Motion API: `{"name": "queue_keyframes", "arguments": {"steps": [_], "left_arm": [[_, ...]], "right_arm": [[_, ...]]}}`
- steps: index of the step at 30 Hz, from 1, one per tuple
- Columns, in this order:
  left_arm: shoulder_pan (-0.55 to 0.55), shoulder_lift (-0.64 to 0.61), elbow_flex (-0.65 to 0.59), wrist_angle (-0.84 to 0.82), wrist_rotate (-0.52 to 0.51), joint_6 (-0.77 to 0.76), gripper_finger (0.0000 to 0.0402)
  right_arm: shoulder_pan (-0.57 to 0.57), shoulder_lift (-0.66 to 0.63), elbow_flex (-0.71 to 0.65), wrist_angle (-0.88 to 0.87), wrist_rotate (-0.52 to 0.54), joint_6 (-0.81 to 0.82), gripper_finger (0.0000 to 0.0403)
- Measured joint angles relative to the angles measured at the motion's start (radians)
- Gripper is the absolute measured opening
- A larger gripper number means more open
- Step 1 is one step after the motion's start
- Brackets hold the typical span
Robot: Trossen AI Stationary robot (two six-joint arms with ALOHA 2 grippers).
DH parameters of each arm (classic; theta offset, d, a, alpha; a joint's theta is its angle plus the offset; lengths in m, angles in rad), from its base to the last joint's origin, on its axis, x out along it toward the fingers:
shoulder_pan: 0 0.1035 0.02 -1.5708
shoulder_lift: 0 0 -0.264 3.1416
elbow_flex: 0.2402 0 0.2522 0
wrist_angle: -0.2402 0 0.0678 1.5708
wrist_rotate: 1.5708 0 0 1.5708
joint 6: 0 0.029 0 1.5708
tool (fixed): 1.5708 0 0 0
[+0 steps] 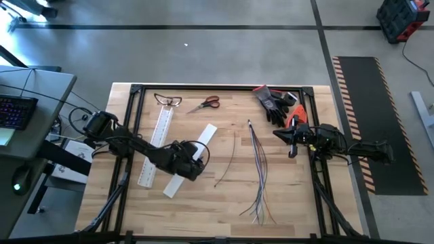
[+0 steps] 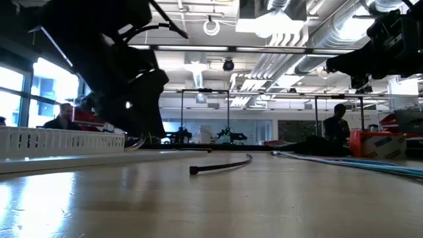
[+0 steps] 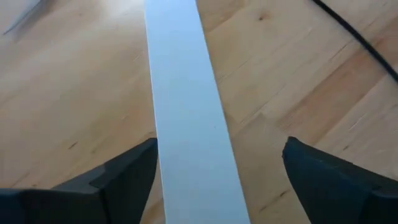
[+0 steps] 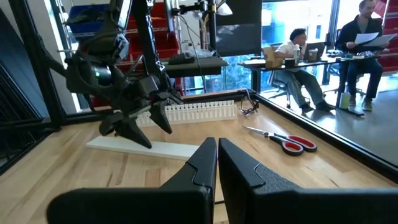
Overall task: Ziptie cables
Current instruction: Move the white cable duct lid to the left side of the table
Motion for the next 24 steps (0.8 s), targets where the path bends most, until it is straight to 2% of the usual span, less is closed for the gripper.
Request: {"name": "queue_keyframes", "arguments": {"steps": [8,16,19,24], "left_arm": [[0.0,0.014,-0.115,0.158,-0.001,-0.037,0.0326],[-0.004,0.105,-0.118,0.207,0.009,-0.039,0.0316],[-0.014,0.122,-0.117,0.204,0.001,-0.067,0.0289],[-0.014,0.119,-0.116,0.164,0.009,-0.126,0.0209]], "right_arm": [[0.0,0.0,0.0,0.0,0.0,0.0,0.0],[0.0,0.0,0.0,0.0,0.0,0.0,0.0],[0.0,0.0,0.0,0.0,0.0,0.0,0.0],[0.0,0.0,0.0,0.0,0.0,0.0,0.0]]}}
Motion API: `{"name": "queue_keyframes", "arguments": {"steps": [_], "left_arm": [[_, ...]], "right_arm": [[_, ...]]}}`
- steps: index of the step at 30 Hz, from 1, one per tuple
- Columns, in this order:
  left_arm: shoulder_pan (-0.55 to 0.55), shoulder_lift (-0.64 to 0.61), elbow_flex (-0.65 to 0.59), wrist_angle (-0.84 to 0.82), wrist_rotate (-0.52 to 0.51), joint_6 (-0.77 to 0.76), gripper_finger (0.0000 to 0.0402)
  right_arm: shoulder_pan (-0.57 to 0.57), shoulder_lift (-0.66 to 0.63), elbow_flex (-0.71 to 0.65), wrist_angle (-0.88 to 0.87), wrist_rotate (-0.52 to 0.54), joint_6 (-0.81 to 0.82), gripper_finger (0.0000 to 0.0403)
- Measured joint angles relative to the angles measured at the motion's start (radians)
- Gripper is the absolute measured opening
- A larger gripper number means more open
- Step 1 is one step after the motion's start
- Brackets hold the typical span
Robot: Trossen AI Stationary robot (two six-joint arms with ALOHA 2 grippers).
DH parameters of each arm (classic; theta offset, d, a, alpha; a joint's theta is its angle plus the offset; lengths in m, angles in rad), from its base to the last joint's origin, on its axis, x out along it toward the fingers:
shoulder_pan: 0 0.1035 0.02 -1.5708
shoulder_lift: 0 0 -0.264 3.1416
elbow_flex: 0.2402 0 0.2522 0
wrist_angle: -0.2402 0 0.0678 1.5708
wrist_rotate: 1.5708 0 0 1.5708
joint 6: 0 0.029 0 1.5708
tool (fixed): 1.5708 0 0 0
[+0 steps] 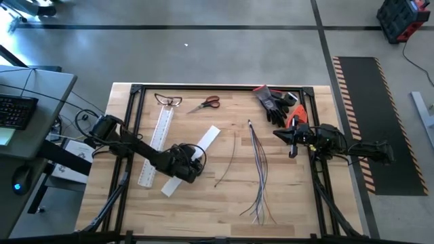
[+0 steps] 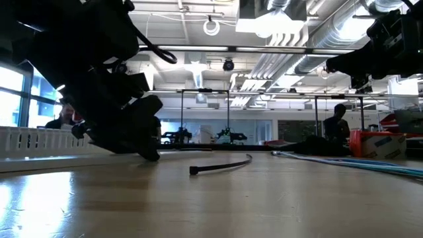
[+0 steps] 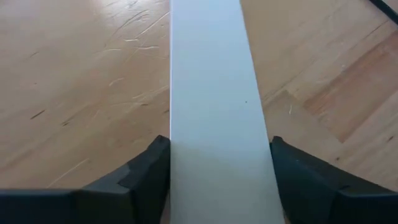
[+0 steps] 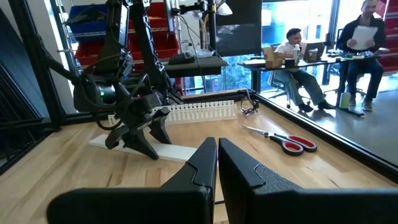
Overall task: Ziptie cables
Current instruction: Move the white cable duct lid to the left side of the table
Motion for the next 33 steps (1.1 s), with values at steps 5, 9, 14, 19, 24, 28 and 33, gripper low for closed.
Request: {"name": "queue_keyframes", "arguments": {"steps": [5,9,14,19,24,28,33], "left_arm": [[0.0,-0.01,-0.001,-0.011,-0.002,-0.024,0.0204],[-0.005,-0.044,-0.005,-0.041,-0.011,-0.055,0.0204],[-0.009,-0.107,-0.011,-0.187,-0.03,-0.145,0.0203],[-0.023,-0.166,-0.009,-0.355,-0.064,-0.268,0.012],[-0.033,-0.201,-0.009,-0.5,-0.072,-0.393,0.0091],[-0.04,-0.201,-0.011,-0.563,-0.078,-0.44,0.0075],[-0.04,-0.201,-0.027,-0.601,-0.085,-0.506,0.008]], "right_arm": [[0.0,0.0,0.0,0.0,0.0,0.0,0.0],[0.0,0.0,0.0,0.0,0.0,0.0,0.0],[0.0,0.0,0.0,0.0,0.0,0.0,0.0],[0.0,0.0,0.0,0.0,0.0,0.0,0.0],[0.0,0.0,0.0,0.0,0.0,0.0,0.0],[0.0,0.0,0.0,0.0,0.0,0.0,0.0],[0.0,0.0,0.0,0.0,0.0,0.0,0.0]]}}
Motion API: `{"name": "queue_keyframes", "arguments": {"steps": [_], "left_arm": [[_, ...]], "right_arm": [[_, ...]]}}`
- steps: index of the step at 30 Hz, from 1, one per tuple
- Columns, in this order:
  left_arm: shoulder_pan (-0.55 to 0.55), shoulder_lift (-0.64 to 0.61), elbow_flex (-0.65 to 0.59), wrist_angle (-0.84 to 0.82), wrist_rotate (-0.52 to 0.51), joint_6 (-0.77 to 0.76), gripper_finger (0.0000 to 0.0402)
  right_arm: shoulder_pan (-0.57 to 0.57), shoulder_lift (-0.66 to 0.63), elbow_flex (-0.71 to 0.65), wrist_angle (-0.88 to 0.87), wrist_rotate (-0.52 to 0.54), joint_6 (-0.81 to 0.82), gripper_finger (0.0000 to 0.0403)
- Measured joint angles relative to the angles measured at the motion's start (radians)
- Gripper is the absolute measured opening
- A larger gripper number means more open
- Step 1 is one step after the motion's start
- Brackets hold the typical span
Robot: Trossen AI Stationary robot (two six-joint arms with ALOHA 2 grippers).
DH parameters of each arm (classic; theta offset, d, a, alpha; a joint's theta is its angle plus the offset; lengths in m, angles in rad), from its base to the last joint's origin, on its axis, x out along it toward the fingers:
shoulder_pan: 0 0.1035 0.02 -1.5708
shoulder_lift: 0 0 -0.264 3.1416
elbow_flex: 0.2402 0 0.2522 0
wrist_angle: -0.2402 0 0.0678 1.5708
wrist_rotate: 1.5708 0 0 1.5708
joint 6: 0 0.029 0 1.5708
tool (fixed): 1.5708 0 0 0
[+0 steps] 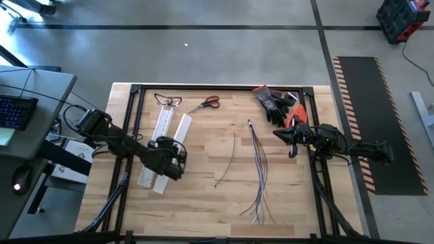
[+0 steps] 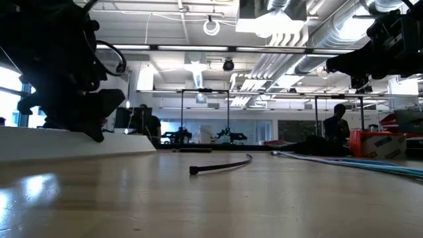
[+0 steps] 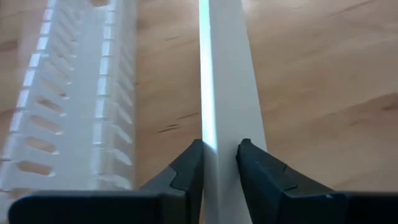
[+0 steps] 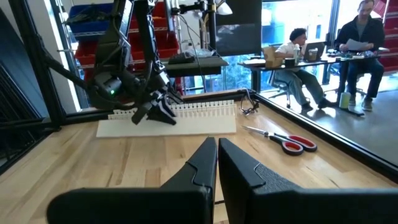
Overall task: Ziptie cables
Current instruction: Move the white cable duct lid to the left side of the table, then wrap the black zip tie around the cable
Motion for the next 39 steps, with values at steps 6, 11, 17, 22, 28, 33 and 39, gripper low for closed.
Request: {"name": "queue_keyframes", "arguments": {"steps": [6,11,17,22,28,33,39], "left_arm": [[0.003,0.0,-0.005,-0.061,0.029,0.001,0.013],[0.003,-0.019,0.003,-0.153,0.039,-0.016,0.0185],[-0.008,-0.045,0.1,-0.203,-0.101,0.065,0.021],[-0.044,-0.046,0.172,0.078,-0.255,0.399,0.0205],[-0.088,-0.006,0.171,0.676,-0.114,0.967,0.0202],[-0.099,0.093,0.172,0.991,-0.016,1.075,0.0202],[-0.125,0.261,0.171,1.223,-0.05,1.077,0.0202]], "right_arm": [[0.0,0.0,0.0,0.0,0.0,0.0,0.0],[0.0,0.0,0.0,0.0,0.0,0.0,0.0],[0.0,0.0,0.0,0.0,0.0,0.0,0.0],[0.0,0.0,0.0,0.0,0.0,0.0,0.0],[0.0,0.0,0.0,0.0,0.0,0.0,0.0],[0.0,0.0,0.0,0.0,0.0,0.0,0.0],[0.0,0.0,0.0,0.0,0.0,0.0,0.0]]}}
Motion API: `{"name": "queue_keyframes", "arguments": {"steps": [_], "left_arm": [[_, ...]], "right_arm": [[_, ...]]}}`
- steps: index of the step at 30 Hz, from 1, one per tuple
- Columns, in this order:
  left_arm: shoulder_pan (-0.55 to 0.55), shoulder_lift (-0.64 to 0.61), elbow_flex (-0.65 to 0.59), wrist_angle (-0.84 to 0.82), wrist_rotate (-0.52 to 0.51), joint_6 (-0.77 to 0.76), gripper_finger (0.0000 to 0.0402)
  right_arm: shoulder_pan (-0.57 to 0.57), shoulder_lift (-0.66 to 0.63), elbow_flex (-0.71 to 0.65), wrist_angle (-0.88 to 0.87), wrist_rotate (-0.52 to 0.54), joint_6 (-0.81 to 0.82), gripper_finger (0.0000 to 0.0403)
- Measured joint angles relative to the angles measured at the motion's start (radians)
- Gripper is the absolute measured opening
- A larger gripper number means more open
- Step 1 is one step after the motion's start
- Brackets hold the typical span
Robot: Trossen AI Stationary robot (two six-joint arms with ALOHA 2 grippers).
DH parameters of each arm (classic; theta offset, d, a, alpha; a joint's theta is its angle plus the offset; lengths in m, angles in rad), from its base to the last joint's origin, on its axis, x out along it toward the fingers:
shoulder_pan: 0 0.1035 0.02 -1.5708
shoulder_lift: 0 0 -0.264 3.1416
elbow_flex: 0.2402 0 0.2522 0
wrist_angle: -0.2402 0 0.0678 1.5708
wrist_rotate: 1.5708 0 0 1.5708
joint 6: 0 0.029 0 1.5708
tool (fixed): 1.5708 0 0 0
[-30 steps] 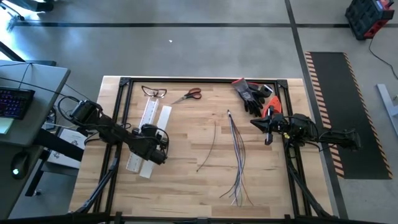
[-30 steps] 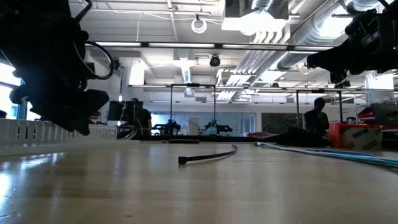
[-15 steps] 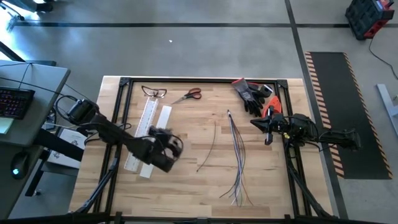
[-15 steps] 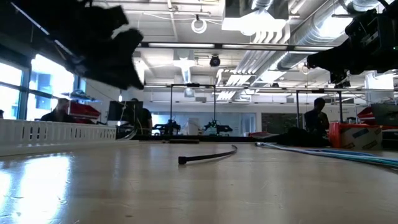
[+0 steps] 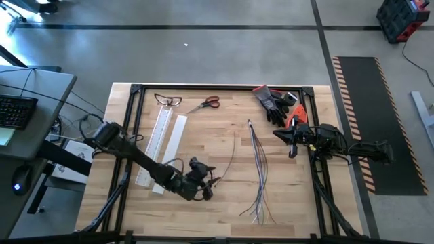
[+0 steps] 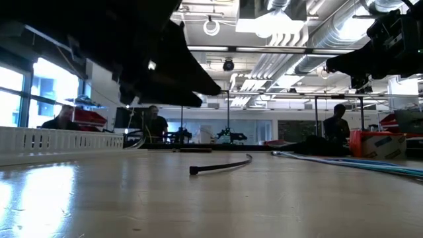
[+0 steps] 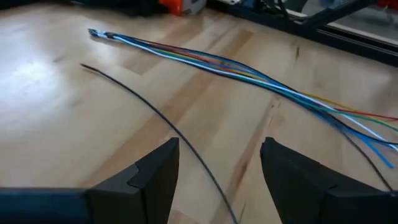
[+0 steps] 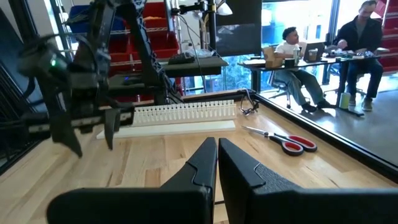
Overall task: Ziptie cables
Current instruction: Wrap the black zip tie around the cable
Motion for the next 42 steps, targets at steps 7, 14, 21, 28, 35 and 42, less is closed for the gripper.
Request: {"name": "queue_keyframes", "arguments": {"steps": [7,14,21,28,35,42], "left_arm": [[-0.036,0.079,0.0,0.182,-0.086,0.048,0.0202],[-0.1,0.081,0.001,0.301,-0.09,0.117,0.0202],[-0.19,0.081,0.001,0.328,-0.186,0.104,0.0202],[-0.199,0.081,0.001,0.326,-0.216,0.113,0.0202],[-0.022,0.081,-0.048,0.366,0.087,0.219,0.0202],[0.17,0.081,-0.223,0.625,0.23,0.373,0.0202]], "right_arm": [[0.0,0.0,0.0,0.0,0.0,0.0,0.0],[0.0,0.0,0.0,0.0,0.0,0.0,0.0],[0.0,0.0,0.0,0.0,0.0,0.0,0.0],[0.0,0.0,0.0,0.0,0.0,0.0,0.0],[0.0,0.0,0.0,0.0,0.0,0.011,0.0],[0.0,0.0,0.0,0.032,0.08,0.374,0.0]]}}
